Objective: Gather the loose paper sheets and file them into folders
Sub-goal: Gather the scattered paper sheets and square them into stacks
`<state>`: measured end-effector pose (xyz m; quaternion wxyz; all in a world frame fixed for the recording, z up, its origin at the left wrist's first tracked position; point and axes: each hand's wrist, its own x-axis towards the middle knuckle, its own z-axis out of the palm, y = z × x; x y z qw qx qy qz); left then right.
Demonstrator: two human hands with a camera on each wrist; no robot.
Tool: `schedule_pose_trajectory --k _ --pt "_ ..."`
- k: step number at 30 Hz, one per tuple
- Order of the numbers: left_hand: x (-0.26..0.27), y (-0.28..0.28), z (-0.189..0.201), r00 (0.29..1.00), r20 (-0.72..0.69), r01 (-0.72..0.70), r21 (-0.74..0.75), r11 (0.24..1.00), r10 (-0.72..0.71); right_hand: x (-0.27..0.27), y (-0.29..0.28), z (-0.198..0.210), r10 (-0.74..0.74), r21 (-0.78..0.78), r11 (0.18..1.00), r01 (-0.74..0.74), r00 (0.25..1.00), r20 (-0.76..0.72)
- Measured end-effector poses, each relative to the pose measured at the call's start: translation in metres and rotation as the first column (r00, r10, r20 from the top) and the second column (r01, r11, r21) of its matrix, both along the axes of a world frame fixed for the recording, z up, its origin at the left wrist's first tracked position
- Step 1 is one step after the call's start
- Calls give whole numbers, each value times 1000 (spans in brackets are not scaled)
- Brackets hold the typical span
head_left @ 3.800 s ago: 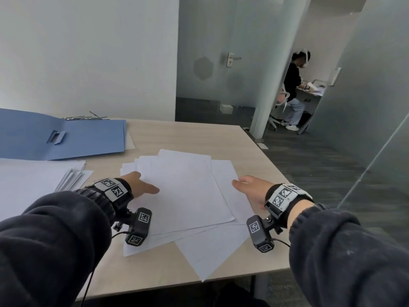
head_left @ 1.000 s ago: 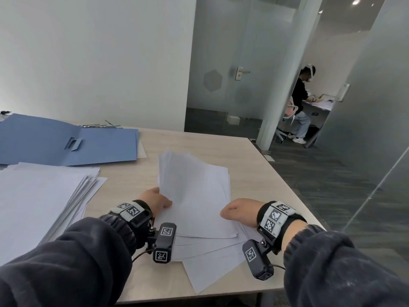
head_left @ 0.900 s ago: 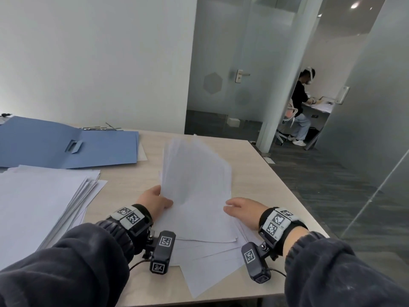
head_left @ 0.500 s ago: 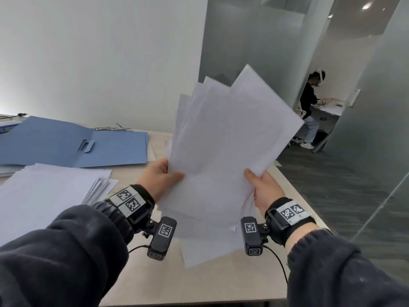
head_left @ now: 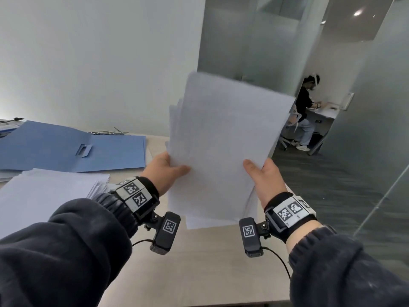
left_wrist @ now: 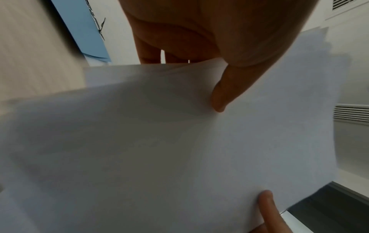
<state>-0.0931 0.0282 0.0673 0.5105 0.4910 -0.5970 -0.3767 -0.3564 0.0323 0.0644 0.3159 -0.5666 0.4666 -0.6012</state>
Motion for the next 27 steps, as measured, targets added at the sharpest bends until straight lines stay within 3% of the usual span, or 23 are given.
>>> schedule_pose_trajectory --k 7,10,13,15,19,24,27 --pt "-8 -1 -3 998 -56 -6 16 1000 7 -4 1 -4 28 22 999 -29 999 24" --pt "-9 -1 9 977 -212 2 -29 1000 -8 -5 3 5 94 -45 995 -88 980 173" --pt "-10 -2 6 938 -334 93 -15 996 -92 -9 6 0 76 -7 997 -76 975 208" --pt "-12 -1 -9 943 -306 146 37 989 -128 -13 10 -11 50 64 996 -63 983 178" --pt "-19 3 -36 987 -154 70 100 993 -54 -17 15 -29 48 130 989 -69 986 162" --pt "-27 1 -14 965 -251 99 76 992 -77 -21 6 -15 -20 91 996 -5 962 273" --pt "-24 -1 -22 980 -153 158 212 964 -127 -24 1 -7 -43 65 998 25 955 294"
